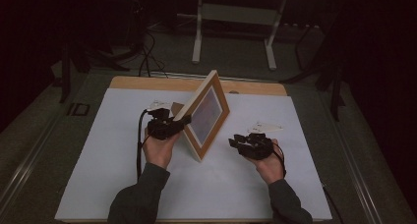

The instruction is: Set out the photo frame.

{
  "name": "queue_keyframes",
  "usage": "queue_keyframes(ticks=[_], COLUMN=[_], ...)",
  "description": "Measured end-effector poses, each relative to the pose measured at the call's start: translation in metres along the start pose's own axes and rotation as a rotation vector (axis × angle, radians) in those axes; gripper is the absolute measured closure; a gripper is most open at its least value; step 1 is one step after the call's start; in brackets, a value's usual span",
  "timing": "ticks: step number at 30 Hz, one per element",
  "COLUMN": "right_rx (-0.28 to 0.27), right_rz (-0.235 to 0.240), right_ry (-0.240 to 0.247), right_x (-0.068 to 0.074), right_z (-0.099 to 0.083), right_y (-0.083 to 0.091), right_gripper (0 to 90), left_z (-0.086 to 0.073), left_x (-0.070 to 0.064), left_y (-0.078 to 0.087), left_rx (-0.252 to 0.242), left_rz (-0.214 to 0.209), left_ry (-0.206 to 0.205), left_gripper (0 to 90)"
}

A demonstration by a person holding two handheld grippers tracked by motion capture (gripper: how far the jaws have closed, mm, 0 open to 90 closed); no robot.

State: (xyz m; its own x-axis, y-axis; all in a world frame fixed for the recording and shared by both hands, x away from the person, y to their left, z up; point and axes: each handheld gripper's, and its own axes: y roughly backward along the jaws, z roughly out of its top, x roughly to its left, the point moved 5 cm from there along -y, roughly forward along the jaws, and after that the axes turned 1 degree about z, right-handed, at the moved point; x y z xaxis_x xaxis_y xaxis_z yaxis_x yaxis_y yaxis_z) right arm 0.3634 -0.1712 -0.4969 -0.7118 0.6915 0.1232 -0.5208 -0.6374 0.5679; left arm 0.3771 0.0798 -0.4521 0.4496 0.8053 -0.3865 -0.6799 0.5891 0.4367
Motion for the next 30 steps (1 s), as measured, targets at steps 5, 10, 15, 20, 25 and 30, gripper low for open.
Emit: queue_keyframes(ticks=[5, 10, 15, 20, 25, 30], right_rx=[0.0, -0.003, -0.004, -0.004, -0.006, -0.007], right_rz=[0.001, 0.003, 0.002, -0.004, -0.007, -0.009], right_ry=[-0.004, -0.007, -0.006, -0.007, -0.01, -0.008], right_x=[-0.001, -0.001, -0.002, -0.004, -0.005, -0.005], right_z=[0.002, 0.003, 0.004, 0.004, 0.005, 0.006], right_y=[0.001, 0.001, 0.001, 0.003, 0.003, 0.003], right_gripper=[63.8, 63.0, 62.7, 62.1, 61.9, 61.7], left_z=[0.001, 0.001, 0.002, 0.003, 0.004, 0.004], left_x=[0.002, 0.005, 0.007, 0.01, 0.012, 0.014], left_y=[0.002, 0.003, 0.005, 0.006, 0.007, 0.007], left_rx=[0.02, 0.029, 0.042, 0.051, 0.061, 0.066], left_rz=[-0.016, -0.027, -0.041, -0.065, -0.079, -0.095], left_ry=[-0.012, -0.02, -0.026, -0.033, -0.043, -0.052], left_gripper=[74.6, 74.7, 74.9, 74.7, 74.7, 74.8])
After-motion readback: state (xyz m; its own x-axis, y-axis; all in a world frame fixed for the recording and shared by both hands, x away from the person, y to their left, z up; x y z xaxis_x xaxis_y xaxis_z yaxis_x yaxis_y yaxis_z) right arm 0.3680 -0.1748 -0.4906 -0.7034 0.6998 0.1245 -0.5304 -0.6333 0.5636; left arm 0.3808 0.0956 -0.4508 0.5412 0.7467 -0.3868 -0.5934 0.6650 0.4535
